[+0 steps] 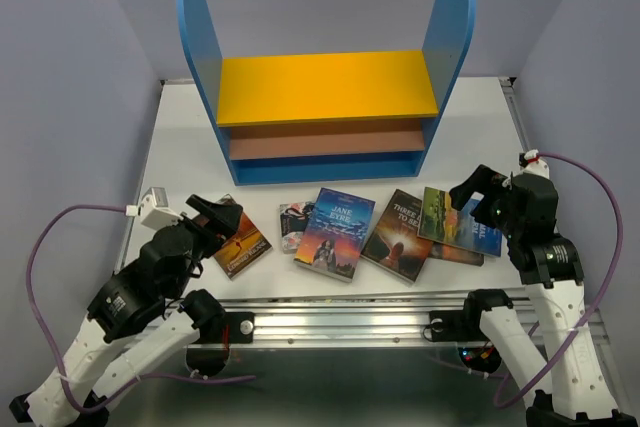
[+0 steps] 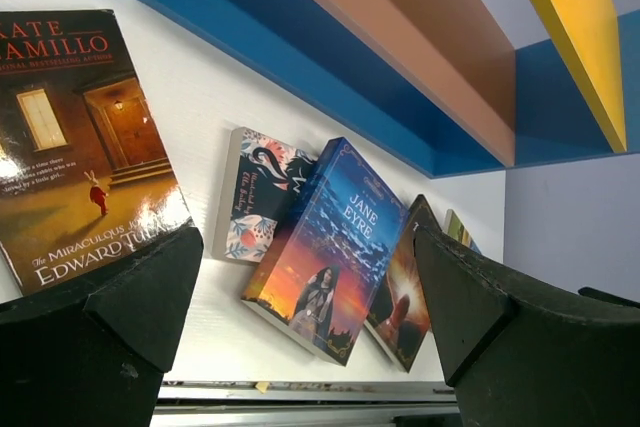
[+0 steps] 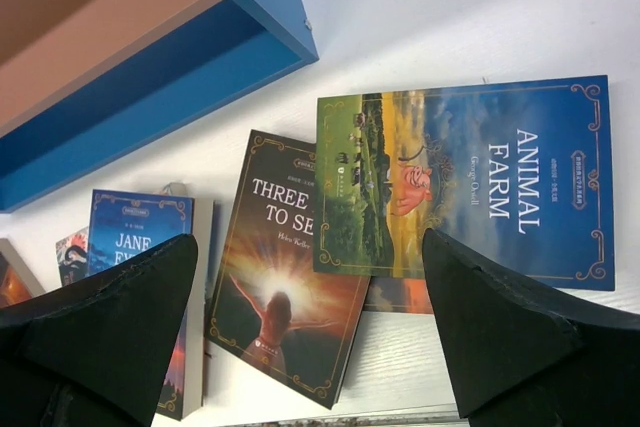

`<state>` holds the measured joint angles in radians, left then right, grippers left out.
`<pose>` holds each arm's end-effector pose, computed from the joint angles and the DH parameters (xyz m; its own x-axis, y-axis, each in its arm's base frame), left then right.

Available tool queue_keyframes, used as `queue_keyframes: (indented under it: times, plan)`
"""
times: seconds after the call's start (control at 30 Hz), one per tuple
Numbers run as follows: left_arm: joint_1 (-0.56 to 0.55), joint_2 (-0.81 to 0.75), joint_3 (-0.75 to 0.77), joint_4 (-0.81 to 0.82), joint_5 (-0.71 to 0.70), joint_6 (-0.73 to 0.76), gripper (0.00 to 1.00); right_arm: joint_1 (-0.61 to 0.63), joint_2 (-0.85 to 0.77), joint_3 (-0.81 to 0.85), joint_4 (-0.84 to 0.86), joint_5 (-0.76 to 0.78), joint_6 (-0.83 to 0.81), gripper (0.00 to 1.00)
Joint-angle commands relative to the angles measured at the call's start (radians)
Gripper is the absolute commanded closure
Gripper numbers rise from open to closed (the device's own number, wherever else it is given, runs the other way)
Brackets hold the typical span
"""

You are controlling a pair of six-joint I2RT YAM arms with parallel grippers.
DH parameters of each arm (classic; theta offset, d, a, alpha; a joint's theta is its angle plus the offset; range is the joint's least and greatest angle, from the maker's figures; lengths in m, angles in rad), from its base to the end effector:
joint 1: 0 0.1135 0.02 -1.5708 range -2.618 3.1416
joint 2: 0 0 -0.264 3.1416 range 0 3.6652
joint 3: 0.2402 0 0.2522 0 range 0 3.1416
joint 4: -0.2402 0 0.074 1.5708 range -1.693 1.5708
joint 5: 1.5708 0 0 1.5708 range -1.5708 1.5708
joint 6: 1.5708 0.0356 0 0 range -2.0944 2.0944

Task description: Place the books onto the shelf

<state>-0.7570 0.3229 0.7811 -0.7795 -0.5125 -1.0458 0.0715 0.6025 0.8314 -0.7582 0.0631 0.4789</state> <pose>0.0574 -0.0302 0.3263 -0.3403 -0.7160 -0.6096 -0.0682 0.6653 -0.7434 0.1218 0.0065 0.3218 -0.4548 0.4285 -0.7807 0.2170 0.9035 0.3695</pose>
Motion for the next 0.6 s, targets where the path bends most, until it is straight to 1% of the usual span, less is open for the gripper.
queue_keyframes:
  times: [0.0,0.03,0.13,0.17,0.2,0.23,0.27,0.3,0.33,0.37,0.4,0.5,0.57]
  plan:
    - [0.002,0.011,0.012,0.034,0.0,0.021,0.01,-0.006,-0.009,0.044,0.02,-0.019,0.01,0.0]
    - [0.002,0.024,0.003,0.046,0.015,0.038,0.01,-0.006,-0.018,0.043,0.02,-0.02,0.01,0.0]
    - [0.002,0.062,-0.023,0.141,0.121,0.113,0.01,-0.006,-0.035,0.038,0.022,-0.032,0.004,0.0]
    - [0.002,0.079,-0.051,0.213,0.156,0.13,0.01,-0.006,-0.047,0.034,0.026,-0.054,-0.003,0.0]
    - [0.002,0.118,-0.068,0.258,0.23,0.144,0.01,-0.006,-0.05,0.029,0.031,-0.092,-0.014,0.0]
    - [0.002,0.143,-0.088,0.305,0.273,0.156,0.01,-0.006,-0.05,0.022,0.033,-0.107,-0.014,0.0]
    - [0.002,0.175,-0.127,0.403,0.357,0.182,0.01,-0.006,-0.041,0.017,0.031,-0.146,-0.022,0.0]
    - [0.002,0.204,-0.14,0.449,0.391,0.19,0.01,-0.006,-0.03,0.015,0.03,-0.17,-0.026,0.0]
    - [0.001,0.278,-0.147,0.483,0.423,0.2,0.01,-0.006,-0.018,0.014,0.028,-0.196,-0.029,0.0]
    - [0.001,0.319,-0.146,0.521,0.446,0.219,0.01,-0.006,0.008,0.003,0.031,-0.247,-0.039,0.0]
    - [-0.001,0.388,-0.141,0.531,0.445,0.227,0.01,-0.006,0.019,-0.008,0.051,-0.273,-0.036,0.0]
    - [-0.002,0.497,-0.12,0.554,0.43,0.269,0.01,-0.006,0.06,-0.075,0.126,-0.385,-0.022,0.0]
    - [-0.002,0.527,-0.131,0.607,0.437,0.286,0.01,-0.006,0.083,-0.101,0.154,-0.417,-0.014,0.0]
